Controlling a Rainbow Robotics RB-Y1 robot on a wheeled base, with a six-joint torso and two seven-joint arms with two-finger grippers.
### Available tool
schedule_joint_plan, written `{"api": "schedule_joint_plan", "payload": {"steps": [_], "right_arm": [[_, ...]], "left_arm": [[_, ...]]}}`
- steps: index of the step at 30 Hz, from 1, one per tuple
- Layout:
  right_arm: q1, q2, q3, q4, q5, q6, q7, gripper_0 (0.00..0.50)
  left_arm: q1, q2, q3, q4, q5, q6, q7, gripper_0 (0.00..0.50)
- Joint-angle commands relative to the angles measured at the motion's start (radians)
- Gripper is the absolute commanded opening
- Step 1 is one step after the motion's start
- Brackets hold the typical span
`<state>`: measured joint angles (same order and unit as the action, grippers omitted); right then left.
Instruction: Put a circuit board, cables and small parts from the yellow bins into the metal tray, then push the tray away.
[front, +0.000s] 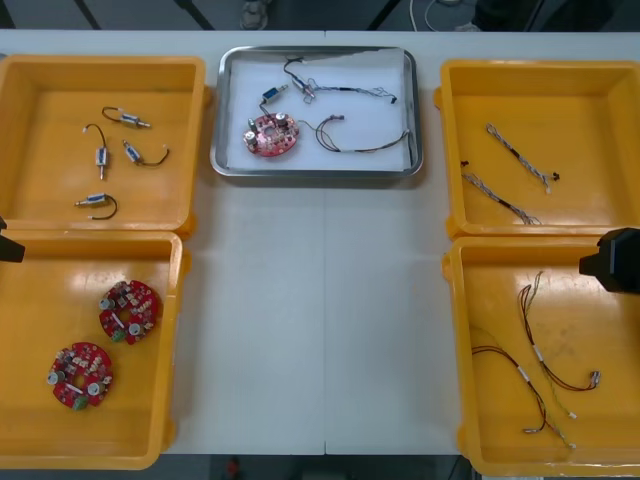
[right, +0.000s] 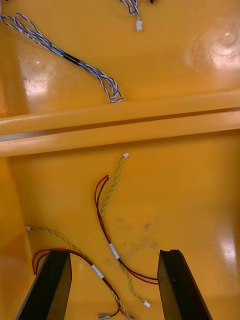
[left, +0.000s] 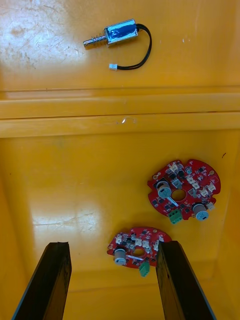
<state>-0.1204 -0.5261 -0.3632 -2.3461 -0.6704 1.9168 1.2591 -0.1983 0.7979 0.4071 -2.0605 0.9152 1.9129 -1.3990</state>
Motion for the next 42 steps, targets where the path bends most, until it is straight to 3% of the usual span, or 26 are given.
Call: {"api": "schedule_joint_plan", "payload": {"steps": [1, 11, 20, 42], "right_arm": [[0.053, -0.032, -0.031, -0.071, 0.021, 0.003, -0.026, 0.500], [0.059, -0.045, 0.007, -0.071, 0.048, 0.003, -0.006, 0.500], [0.059, -0.078, 0.038, -0.032, 0.031, 0.003, 0.003, 0.500], [0.059, -0.091, 0.070, -0.016, -0.008, 0.003, 0.011, 0.500]], "left_arm": [[0.019, 0.035, 0.025, -0.026, 0.007, 0.007, -0.021, 0.500], [0.019, 0.035, 0.025, -0.026, 0.007, 0.007, -0.021, 0.500], [0.019, 0.035, 0.025, -0.026, 0.007, 0.007, -0.021, 0.500], [0.019, 0.035, 0.025, -0.026, 0.007, 0.007, -0.021, 0.500]]}}
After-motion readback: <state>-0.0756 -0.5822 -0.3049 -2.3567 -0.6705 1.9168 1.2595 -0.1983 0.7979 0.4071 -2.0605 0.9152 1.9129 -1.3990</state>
